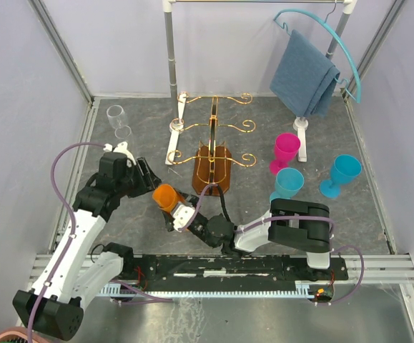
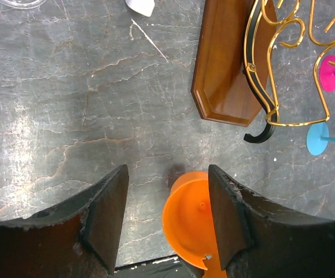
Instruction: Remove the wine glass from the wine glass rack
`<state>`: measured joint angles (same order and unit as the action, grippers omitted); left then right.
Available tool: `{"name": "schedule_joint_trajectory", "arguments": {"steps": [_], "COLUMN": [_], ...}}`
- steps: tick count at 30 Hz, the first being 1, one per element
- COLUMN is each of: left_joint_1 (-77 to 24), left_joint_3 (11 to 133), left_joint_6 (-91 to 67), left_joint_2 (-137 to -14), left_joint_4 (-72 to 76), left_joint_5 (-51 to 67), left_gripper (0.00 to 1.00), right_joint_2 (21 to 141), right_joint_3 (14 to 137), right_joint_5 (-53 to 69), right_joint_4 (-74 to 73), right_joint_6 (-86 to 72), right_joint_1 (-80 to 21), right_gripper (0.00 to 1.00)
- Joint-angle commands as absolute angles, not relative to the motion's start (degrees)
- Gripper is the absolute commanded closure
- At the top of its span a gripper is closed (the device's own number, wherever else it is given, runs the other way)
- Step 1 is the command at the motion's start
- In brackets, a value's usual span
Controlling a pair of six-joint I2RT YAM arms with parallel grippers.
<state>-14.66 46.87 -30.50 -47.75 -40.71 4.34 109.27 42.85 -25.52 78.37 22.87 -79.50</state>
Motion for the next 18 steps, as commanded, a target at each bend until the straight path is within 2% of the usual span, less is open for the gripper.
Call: {"name": "schedule_joint_trajectory", "arguments": {"steps": [1, 5, 8, 13, 16, 18], "left_joint_1": [-14.8, -14.8, -14.8, -14.8, -14.7, -14.8], "left_joint_3": [46.7, 46.4, 44.7, 41.6, 41.3, 41.1], "left_joint_6": [-32.4, -33.5, -34.7, -35.8, -36.6, -37.1], "left_joint_2": [-45.1, -43.3, -42.4, -41.1, -40.0, -39.5], "left_joint_4": [-40.1, -40.4, -39.4, -39.2, -39.5, -39.3], "left_joint_5": [7.0, 8.5, 12.7, 13.9, 14.6, 15.5], "left_gripper": [0.34, 0.31, 0.39, 0.60, 0.64, 0.61], "right_joint_2": [106.0, 105.8, 105.9, 105.7, 105.6, 105.6], "right_joint_3": [42.6, 42.3, 42.3, 42.2, 42.0, 42.0], "right_joint_5": [-24.9, -25.0, -25.0, -25.5, -25.8, -25.8], "right_joint_4": [82.6, 82.5, 82.5, 82.6, 82.5, 82.5], "right_joint_6": [24.3, 24.3, 24.2, 24.3, 24.7, 24.7], "right_joint_1": [-79.8, -79.8, -79.8, -79.8, -79.8, -79.8], "right_gripper": [0.25, 0.25, 0.24, 0.24, 0.24, 0.24]}}
